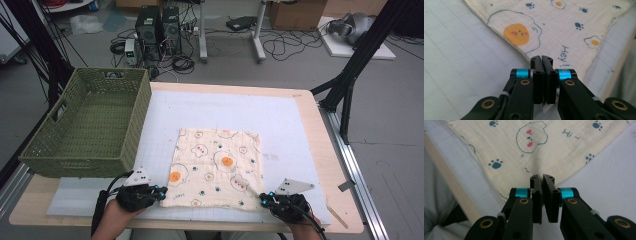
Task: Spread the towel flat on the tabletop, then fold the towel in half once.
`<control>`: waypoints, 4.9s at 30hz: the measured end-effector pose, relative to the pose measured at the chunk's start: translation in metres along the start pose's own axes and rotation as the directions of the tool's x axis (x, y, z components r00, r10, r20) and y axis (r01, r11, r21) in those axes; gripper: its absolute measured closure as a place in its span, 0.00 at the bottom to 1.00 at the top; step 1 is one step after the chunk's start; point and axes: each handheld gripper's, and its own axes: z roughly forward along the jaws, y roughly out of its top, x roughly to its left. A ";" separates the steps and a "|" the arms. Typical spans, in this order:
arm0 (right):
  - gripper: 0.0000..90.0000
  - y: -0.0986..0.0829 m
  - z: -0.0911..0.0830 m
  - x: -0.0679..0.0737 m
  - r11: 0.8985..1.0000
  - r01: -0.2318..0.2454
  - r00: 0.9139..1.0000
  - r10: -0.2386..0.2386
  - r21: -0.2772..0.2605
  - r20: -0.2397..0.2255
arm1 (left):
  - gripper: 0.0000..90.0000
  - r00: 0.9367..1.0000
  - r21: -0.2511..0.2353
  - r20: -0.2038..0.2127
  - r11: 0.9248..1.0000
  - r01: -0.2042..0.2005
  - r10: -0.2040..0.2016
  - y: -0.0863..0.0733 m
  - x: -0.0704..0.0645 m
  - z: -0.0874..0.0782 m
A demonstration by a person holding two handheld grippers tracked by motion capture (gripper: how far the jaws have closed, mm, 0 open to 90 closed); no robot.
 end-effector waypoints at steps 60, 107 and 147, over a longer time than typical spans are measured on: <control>0.70 0.070 0.065 -0.093 0.968 -0.179 0.940 0.220 -0.173 0.260 | 0.76 0.914 -0.141 -0.381 0.986 0.093 -0.141 0.083 0.080 0.083; 0.12 0.044 0.005 -0.085 0.970 -0.081 0.970 0.130 -0.230 0.205 | 0.20 0.980 -0.341 -0.139 0.936 0.089 -0.143 0.086 0.065 0.044; 0.12 0.031 -0.002 -0.093 0.969 -0.108 0.964 0.156 -0.220 0.213 | 0.42 0.941 -0.115 -0.320 0.990 0.077 -0.111 0.122 0.120 0.116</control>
